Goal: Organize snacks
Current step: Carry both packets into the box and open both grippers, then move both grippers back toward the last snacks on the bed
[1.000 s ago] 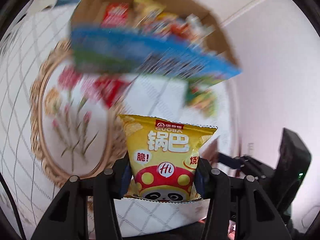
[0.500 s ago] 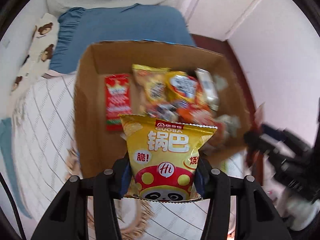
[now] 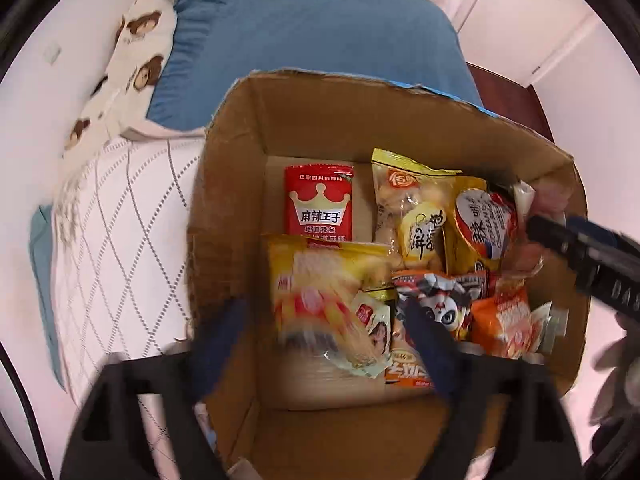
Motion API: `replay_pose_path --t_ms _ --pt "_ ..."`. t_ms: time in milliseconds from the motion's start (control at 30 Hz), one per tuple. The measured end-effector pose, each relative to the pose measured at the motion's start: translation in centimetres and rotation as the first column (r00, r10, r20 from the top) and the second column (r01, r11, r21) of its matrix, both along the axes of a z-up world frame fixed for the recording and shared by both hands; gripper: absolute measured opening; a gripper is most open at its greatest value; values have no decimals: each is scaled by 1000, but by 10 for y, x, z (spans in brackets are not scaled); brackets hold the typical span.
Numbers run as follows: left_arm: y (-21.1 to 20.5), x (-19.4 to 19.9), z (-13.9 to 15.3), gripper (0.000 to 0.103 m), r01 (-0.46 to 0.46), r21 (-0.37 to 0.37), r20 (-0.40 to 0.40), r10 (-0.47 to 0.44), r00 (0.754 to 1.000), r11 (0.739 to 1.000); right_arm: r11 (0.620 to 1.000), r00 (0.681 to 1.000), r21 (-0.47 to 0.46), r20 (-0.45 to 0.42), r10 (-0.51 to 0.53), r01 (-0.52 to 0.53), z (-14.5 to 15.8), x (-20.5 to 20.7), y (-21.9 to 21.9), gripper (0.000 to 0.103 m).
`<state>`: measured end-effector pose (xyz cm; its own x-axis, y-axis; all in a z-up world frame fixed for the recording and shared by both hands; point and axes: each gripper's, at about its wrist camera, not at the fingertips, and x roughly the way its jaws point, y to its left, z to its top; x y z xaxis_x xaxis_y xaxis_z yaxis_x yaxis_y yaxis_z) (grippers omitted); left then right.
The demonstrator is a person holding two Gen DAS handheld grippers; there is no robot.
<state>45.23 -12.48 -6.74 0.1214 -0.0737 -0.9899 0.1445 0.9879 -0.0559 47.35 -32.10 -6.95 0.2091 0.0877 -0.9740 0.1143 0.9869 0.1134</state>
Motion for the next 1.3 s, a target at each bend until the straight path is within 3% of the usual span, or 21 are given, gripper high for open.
replay_pose_path --t_ms 333,433,633,900,1167,1300 --pt "-3 -2 -2 88 26 1 64 -26 998 1000 1000 1000 -20 2 -17 17 -11 -21 -9 98" --pt "-3 -9 5 88 30 22 97 -32 995 999 999 999 -33 30 -24 25 -2 -38 -10 98" --pt "4 -31 24 88 11 -23 176 -7 984 1000 997 995 -76 94 -17 25 19 -70 -8 98" --pt "2 -83 66 88 31 -50 322 -13 946 998 995 975 -92 220 -21 43 53 -127 -2 98" --pt "-2 -131 105 88 72 -59 422 -40 906 996 990 935 -120 354 -28 75 103 -188 11 98" --pt "0 -156 126 88 76 -68 485 -34 874 995 990 916 -112 400 -36 87 123 -214 16 98"
